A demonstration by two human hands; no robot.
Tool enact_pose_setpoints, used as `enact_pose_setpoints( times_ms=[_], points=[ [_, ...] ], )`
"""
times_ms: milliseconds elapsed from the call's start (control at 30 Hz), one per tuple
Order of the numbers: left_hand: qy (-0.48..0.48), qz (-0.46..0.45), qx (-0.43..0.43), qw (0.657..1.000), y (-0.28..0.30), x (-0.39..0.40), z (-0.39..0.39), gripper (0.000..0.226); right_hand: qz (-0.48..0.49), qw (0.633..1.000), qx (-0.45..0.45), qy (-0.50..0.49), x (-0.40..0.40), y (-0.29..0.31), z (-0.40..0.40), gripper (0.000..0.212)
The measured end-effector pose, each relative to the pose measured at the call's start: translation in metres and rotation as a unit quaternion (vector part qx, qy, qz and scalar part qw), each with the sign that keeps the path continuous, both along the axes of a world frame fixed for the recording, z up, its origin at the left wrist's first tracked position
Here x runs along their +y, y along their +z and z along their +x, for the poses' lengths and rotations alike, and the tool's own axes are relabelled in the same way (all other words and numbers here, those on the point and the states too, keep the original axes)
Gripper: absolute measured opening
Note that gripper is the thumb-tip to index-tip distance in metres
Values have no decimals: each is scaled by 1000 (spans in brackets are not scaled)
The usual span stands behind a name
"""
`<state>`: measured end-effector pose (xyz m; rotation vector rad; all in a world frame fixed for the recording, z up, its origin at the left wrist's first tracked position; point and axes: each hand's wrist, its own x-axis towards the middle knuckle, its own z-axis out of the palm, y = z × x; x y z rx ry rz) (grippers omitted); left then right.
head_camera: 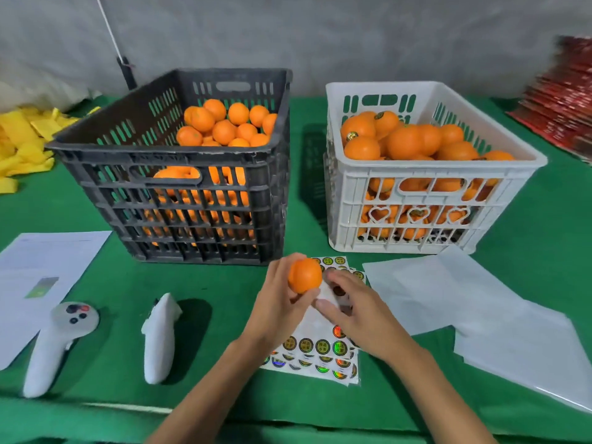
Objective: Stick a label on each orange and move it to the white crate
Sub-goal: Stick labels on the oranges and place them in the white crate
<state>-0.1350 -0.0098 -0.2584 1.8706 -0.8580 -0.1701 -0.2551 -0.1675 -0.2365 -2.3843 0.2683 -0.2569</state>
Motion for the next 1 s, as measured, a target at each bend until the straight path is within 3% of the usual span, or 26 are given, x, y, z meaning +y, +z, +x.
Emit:
enact_pose_setpoints(
  times_ms=[133,233,467,700,867,1000],
  points=[
    [14,41,-45,998,-6,-4,-6,55,-77,996,42,12,3,-15,-27,89],
    [17,91,-99,991,-10,-6,-10,56,-95,995,40,10,3,-17,-38,93],
    [21,98,-107,989,-9,-4,-13,59,-114,993,-1,-13,9,-18,-40,58],
    [6,92,-120,988,-9,-3,-13,58,39,993,-51,-101,9,-21,-29,13],
    [-2,106,-117,987,-9,-2,-11,60,211,955,-82,-191,2,-5,-12,13],
    [-27,99,-106,989,-2,-1,-11,59,190,940,-149,-243,5,18,19,10]
  ],
)
